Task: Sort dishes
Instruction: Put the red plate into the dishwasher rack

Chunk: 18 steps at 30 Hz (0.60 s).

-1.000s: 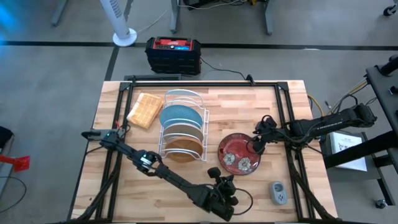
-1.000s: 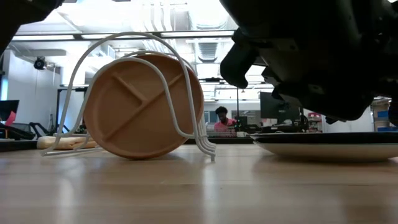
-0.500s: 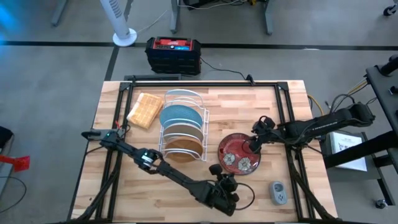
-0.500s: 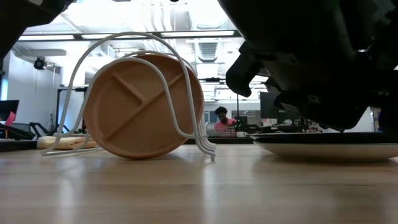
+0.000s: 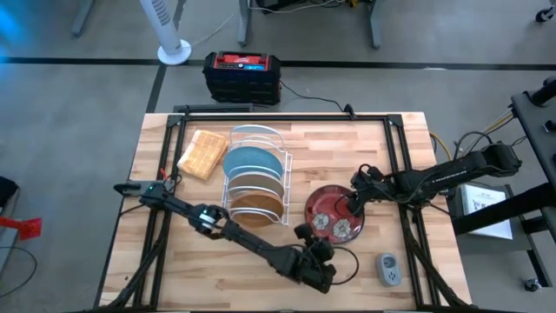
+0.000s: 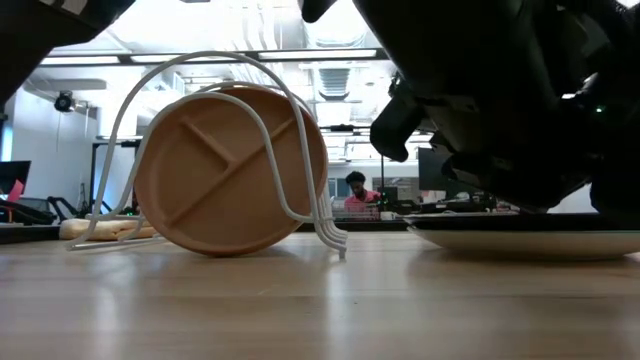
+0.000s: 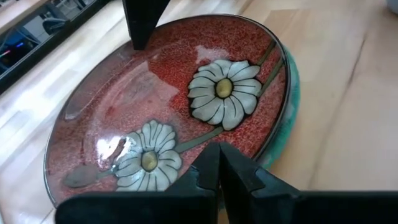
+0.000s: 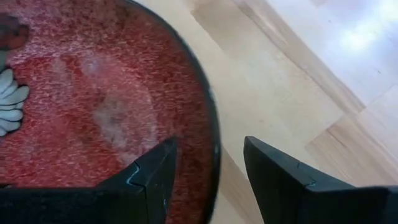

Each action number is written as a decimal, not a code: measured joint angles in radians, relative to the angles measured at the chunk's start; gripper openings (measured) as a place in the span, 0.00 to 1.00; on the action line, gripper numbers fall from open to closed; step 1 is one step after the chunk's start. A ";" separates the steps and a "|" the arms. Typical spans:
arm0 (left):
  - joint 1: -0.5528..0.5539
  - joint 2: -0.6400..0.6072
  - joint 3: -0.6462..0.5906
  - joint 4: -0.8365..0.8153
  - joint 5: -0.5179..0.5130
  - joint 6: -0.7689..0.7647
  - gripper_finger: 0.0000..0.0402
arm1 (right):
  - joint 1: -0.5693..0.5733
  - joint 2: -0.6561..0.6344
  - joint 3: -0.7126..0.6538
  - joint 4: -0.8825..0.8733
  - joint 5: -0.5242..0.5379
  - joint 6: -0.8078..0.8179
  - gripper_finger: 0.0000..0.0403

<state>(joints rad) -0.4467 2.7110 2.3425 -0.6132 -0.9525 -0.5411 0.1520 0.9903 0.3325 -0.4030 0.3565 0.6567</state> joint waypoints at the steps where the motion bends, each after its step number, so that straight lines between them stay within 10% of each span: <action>1: 0.003 0.000 0.000 -0.001 0.001 0.000 0.00 | 0.000 -0.001 0.000 0.000 -0.004 -0.001 0.45; 18: 0.036 -0.002 0.000 -0.020 0.058 -0.005 0.00 | -0.001 0.000 -0.001 0.068 -0.093 -0.026 0.43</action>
<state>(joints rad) -0.4111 2.7090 2.3425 -0.6334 -0.8949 -0.5456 0.1513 0.9901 0.3317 -0.3346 0.2639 0.6307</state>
